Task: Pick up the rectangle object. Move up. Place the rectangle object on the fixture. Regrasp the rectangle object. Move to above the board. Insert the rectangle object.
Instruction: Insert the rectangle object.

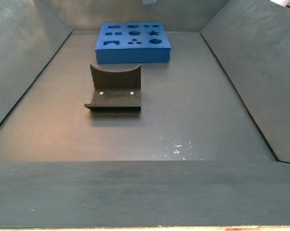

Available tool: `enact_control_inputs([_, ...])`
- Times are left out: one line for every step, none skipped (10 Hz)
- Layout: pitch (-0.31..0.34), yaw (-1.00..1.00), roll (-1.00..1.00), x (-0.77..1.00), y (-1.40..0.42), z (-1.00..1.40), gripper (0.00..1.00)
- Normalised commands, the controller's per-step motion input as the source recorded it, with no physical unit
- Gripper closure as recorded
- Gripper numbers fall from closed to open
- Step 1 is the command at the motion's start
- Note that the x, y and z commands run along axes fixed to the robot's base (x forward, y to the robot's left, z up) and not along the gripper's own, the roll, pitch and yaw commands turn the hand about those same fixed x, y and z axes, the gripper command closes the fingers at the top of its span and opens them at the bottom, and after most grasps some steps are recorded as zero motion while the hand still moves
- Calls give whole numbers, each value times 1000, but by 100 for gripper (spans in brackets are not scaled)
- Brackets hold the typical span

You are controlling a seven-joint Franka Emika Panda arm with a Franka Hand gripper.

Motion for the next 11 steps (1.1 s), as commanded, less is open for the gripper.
enact_control_inputs([-149, 0, 174, 277, 0, 0, 100])
enact_control_inputs([-183, 29, 194, 583, 0, 0, 100])
enact_control_inputs([-26, 3, 0, 894, 20, 0, 100])
enact_control_inputs([0, -23, -54, 1000, 103, -114, 100])
enact_control_inputs([31, -31, -54, 1000, 129, -211, 100])
enact_control_inputs([6, -46, -77, 1000, 197, -386, 100])
enact_control_inputs([83, -6, -146, 1000, 254, -526, 100])
enact_control_inputs([114, 0, -154, 1000, 289, -529, 100])
enact_control_inputs([403, 6, -229, 709, 183, -69, 100])
enact_control_inputs([11, 0, 0, 29, 0, 0, 100])
enact_control_inputs([0, 0, 69, 9, -71, 0, 100])
